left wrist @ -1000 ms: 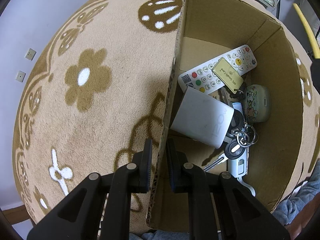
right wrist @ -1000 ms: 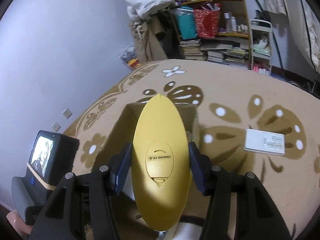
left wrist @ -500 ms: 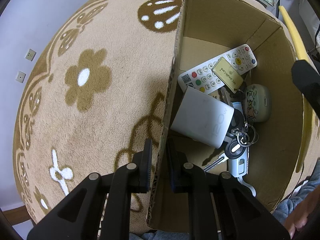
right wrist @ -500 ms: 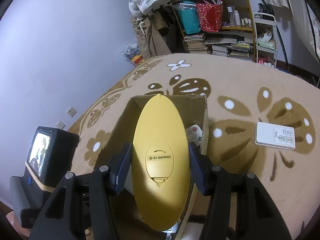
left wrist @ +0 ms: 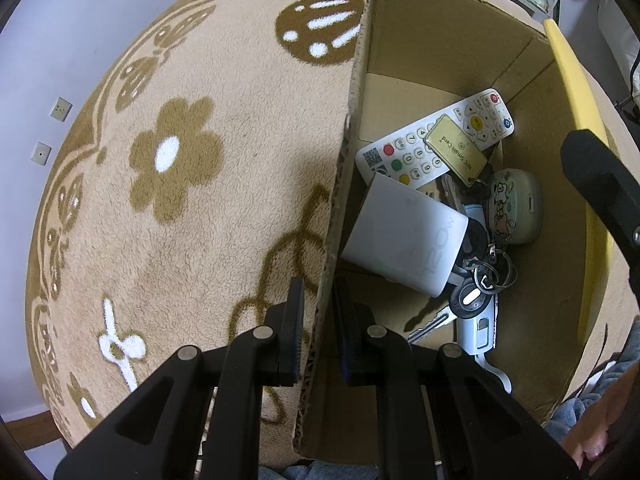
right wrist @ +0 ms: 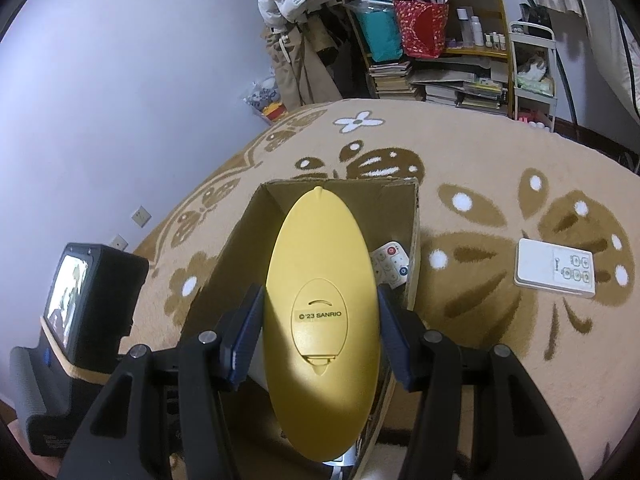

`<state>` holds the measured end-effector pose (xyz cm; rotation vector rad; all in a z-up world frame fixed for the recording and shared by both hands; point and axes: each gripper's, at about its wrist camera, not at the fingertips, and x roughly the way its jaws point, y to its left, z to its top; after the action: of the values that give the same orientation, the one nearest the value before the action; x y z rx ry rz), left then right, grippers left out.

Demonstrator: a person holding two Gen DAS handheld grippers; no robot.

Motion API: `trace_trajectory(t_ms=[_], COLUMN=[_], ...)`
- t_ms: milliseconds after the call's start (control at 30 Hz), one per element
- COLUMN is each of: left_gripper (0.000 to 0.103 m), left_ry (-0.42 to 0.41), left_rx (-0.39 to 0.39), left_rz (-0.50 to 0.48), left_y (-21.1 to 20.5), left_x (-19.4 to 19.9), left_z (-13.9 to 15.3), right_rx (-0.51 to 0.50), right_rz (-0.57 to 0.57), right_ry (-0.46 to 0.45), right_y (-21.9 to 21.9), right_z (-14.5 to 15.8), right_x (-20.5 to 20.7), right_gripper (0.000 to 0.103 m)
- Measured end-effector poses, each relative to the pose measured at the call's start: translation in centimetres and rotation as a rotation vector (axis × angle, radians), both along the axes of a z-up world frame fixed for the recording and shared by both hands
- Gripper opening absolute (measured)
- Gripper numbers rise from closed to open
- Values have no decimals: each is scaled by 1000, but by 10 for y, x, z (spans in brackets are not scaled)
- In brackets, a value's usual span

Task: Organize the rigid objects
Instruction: 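Carry the yellow oval case into the box and release it, then grasp the white Midea remote by its end with the right tool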

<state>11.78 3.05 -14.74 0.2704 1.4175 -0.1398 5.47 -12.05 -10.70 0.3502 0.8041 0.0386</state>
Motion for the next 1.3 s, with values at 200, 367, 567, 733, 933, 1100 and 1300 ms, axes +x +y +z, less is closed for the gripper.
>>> trace_trajectory(t_ms=[200, 367, 567, 733, 933, 1100, 1300], left_gripper=[14, 14, 14, 14, 14, 15, 14], left_ry=[0, 5, 10, 10, 10, 6, 16], left_rx=[-1, -12, -23, -17, -16, -4, -19], left_rz=[5, 7, 16, 13, 17, 11, 21], left_y=[0, 2, 4, 3, 3, 0, 2], left_x=[0, 1, 2, 3, 4, 3, 6], left_z=[0, 0, -2, -3, -3, -4, -5], right_rx=[-28, -58, -63, -78, -133, -183, -224], right_rz=[-4, -34, -120, -136, -121, -78, -33], right_ry=[-23, -40, -54, -6, 66, 122, 207], right_y=[0, -11, -50, -79, -113, -136, -153], right_z=[7, 21, 31, 28, 16, 6, -19], right_x=[-3, -6, -12, -12, -15, -4, 17], right_gripper=[60, 81, 95, 100, 100, 100, 100])
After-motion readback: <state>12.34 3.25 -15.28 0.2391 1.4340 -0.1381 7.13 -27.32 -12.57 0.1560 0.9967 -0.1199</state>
